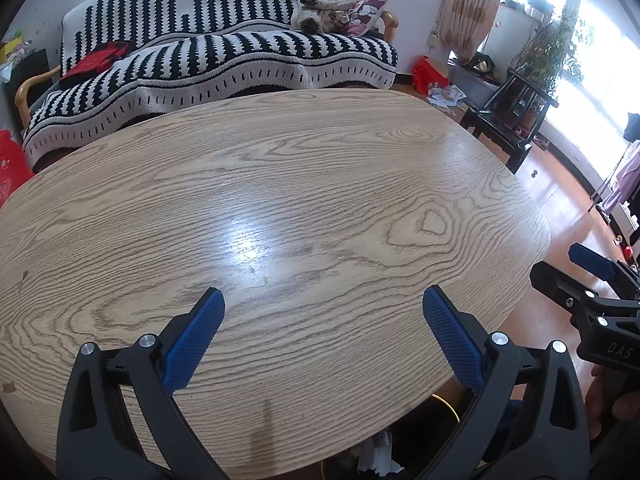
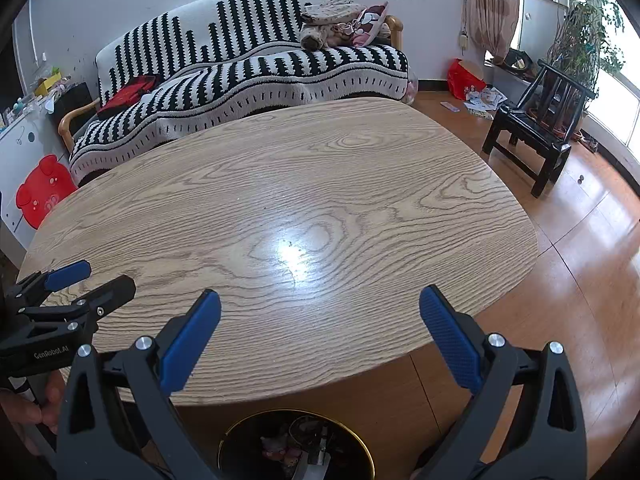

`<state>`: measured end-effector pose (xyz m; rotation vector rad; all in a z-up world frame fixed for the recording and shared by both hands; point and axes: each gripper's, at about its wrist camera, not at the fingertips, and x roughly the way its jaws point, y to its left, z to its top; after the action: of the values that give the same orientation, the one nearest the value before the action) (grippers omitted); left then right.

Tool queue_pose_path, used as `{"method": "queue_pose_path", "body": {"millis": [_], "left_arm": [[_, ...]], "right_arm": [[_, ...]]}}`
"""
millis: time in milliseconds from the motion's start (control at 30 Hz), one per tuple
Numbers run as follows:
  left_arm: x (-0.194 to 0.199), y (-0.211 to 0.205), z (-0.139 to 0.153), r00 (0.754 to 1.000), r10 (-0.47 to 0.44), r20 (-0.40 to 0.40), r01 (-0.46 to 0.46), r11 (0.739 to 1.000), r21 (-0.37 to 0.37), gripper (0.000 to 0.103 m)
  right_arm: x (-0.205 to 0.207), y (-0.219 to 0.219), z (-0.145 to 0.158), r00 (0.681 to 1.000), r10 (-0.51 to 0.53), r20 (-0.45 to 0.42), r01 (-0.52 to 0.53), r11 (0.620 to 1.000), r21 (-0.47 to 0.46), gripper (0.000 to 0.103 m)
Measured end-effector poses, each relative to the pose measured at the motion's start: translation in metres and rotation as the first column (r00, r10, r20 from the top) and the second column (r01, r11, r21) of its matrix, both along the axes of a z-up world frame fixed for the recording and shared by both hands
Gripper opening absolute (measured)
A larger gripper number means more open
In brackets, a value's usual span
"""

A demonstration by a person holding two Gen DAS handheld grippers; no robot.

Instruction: Collect trash

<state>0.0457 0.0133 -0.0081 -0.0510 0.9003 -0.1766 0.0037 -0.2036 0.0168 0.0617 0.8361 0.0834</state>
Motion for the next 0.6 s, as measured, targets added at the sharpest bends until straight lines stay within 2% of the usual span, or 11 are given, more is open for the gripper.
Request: {"method": "queue_pose_path", "body": {"millis": [600], "left_arm": [[0.0005,-0.0006,-0.0008,1.000,-0.007,-0.001,0.007,1.000,-0.006,0.096]], "right_arm": [[-0.0001,-0.0002,-0.0001,1.000,0.001,0.000,-0.001,1.000,-0.001,0.096]]}}
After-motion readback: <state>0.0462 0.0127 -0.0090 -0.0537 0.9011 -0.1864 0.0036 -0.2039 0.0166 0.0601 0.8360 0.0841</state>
